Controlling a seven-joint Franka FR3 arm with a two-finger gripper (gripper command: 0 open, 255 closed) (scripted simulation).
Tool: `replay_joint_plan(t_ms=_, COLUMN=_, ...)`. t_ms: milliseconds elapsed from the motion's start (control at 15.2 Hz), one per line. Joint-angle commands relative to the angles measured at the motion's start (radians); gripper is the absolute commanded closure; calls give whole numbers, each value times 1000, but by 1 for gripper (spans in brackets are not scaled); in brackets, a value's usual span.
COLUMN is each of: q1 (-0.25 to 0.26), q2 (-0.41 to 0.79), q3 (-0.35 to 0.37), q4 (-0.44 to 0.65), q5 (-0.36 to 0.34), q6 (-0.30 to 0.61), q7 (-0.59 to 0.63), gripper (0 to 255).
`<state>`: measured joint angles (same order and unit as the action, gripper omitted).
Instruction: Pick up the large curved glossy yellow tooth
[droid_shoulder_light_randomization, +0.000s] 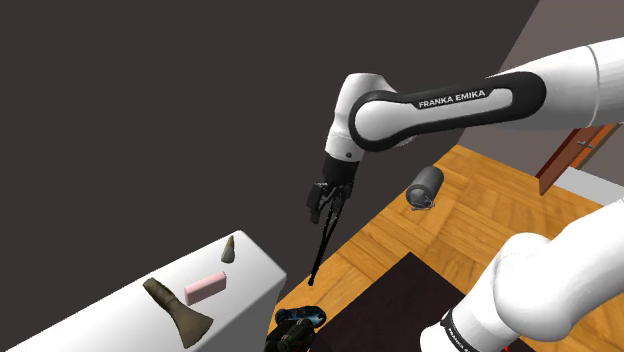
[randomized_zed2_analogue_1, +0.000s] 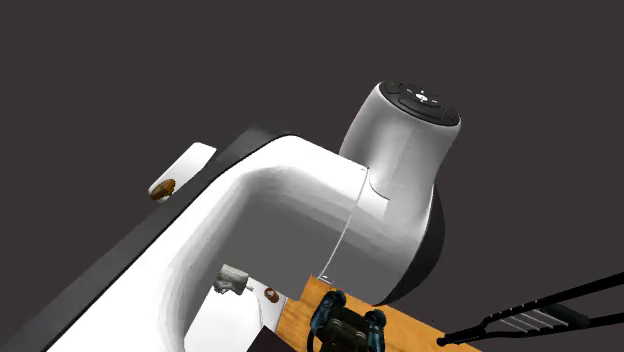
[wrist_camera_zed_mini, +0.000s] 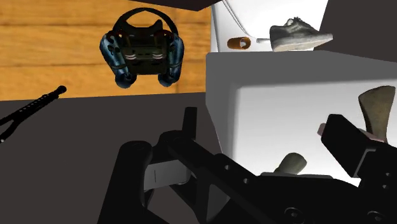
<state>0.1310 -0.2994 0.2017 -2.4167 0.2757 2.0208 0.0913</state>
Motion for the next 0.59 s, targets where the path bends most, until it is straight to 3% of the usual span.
replay_joint_plan(t_ms=0, q1=9, q2=73, q3=24, q4=32, q5=0, q6=50, q7=26, gripper=0)
replay_joint_plan(t_ms=528, q1=50, q2=374, q3=90, q4=195, q5=-57, q6=215, q7=145, gripper=0)
